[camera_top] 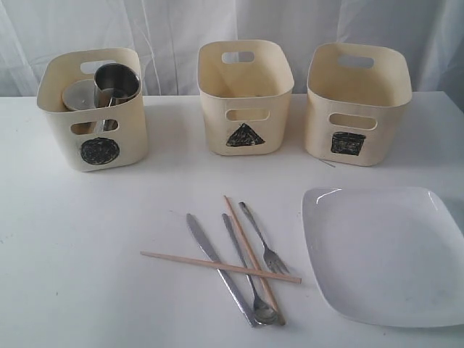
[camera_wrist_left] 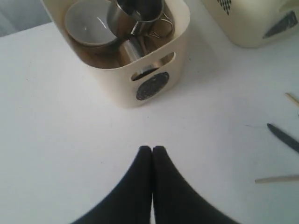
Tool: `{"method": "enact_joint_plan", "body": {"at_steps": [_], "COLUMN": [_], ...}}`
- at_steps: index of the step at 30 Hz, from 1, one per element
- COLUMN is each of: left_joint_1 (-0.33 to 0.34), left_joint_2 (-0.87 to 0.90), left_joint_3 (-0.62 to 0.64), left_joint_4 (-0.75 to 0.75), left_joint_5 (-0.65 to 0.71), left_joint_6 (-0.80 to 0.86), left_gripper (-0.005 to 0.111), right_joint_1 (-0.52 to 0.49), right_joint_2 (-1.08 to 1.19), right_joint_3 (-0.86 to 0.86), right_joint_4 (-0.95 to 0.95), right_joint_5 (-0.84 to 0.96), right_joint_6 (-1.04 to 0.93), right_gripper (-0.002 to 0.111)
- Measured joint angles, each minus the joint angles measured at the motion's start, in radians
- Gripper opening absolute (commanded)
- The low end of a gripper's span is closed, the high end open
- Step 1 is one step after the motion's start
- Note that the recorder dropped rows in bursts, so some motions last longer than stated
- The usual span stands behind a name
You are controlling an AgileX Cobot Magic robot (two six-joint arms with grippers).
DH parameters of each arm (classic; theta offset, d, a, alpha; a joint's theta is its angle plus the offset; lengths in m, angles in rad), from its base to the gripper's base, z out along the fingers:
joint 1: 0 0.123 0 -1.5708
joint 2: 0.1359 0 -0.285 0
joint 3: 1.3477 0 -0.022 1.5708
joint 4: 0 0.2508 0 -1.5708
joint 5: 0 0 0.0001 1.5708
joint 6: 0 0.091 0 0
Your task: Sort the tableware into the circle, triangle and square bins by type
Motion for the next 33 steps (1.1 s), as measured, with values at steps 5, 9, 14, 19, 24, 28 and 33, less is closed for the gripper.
{"method": "enact_joint_plan", "body": {"at_steps": [5, 9, 14, 19, 24, 28, 33], "left_joint_1": [0.055, 0.059, 0.059, 0.059, 0.061, 0.061, 0.061], "left_joint_2": [-0.309, -0.548, -0.718, -0.742, -0.742, -0.743, -0.743], "left_joint_3": [0.260, 0.302, 0.305, 0.305, 0.305, 0.305, 0.339], "left_joint_4": [-0.120, -0.159, -0.162, -0.161, -0.135, -0.019, 0.098], "left_joint_5": [-0.184, -0.132, -0.087, 0.036, 0.260, 0.374, 0.309], "left_joint_6": [0.017, 0.006, 0.007, 0.012, 0.013, 0.019, 0.007], "left_gripper": [0.000, 0.000, 0.000, 0.000, 0.000, 0.000, 0.000], "right_joint_1": [0.000, 0.000, 0.000, 0.000, 0.000, 0.000, 0.000], "right_joint_2": [0.000, 0.000, 0.000, 0.000, 0.000, 0.000, 0.000], "right_joint_3": [0.000, 0.000, 0.000, 0.000, 0.000, 0.000, 0.000], "right_joint_4": [0.000, 0.000, 0.000, 0.000, 0.000, 0.000, 0.000], "right_joint_5": [0.000, 0.000, 0.000, 0.000, 0.000, 0.000, 0.000], "right_joint_6": [0.000, 0.000, 0.000, 0.000, 0.000, 0.000, 0.000], "right_gripper": [0.000, 0.000, 0.000, 0.000, 0.000, 0.000, 0.000]}}
